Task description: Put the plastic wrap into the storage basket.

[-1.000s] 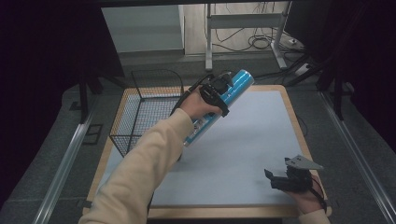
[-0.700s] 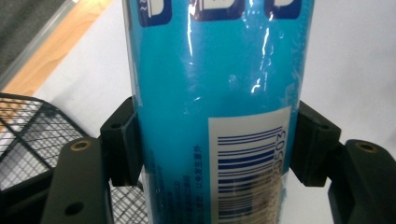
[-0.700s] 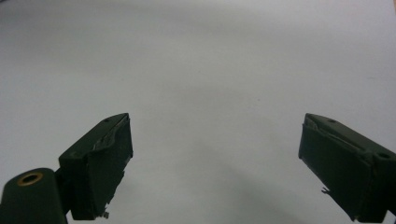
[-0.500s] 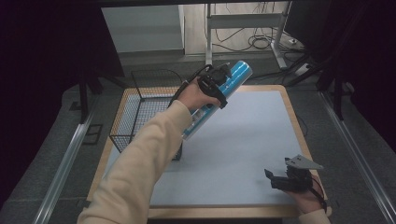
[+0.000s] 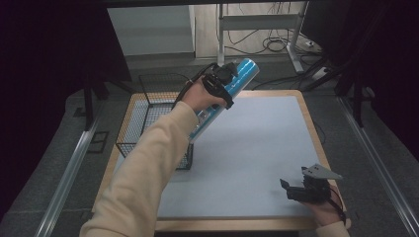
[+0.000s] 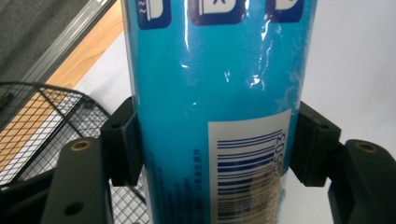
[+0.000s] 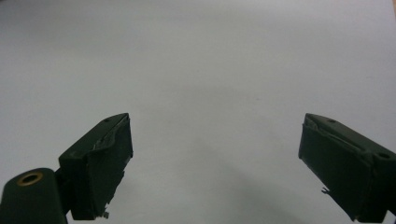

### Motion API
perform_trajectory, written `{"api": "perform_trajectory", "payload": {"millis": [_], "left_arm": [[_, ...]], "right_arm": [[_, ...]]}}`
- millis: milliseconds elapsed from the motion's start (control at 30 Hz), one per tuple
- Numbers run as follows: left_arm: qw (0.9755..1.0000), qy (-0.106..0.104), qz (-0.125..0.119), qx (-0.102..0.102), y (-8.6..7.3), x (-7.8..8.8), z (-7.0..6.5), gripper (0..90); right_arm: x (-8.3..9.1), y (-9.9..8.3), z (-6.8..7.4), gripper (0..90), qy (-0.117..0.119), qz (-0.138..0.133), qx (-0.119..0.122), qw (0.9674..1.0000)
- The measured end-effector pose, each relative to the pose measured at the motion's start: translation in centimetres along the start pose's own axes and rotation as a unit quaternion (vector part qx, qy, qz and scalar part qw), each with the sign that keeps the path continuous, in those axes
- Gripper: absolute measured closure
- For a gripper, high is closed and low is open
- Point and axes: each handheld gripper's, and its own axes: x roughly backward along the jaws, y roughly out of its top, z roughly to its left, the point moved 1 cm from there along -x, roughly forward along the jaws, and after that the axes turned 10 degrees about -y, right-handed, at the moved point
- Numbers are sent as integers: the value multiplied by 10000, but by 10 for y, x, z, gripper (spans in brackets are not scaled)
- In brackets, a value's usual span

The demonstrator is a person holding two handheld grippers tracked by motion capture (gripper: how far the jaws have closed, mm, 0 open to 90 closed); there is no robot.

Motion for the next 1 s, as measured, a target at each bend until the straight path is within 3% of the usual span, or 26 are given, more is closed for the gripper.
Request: {"api": "perform_trajectory", "payload": {"millis": [200,333,1000], "left_arm": [[9999,101,53,61,-6,0,10,319],[9996,109,65,245,-14,-2,21,319],[9972,295,88,686,-49,-1,58,319]], "right_arm": [[0,0,0,100,-9,1,-3,10000],[0,0,0,100,-19,-11,13,10000],[-1,-1,1,100,-38,24,13,10000]]}}
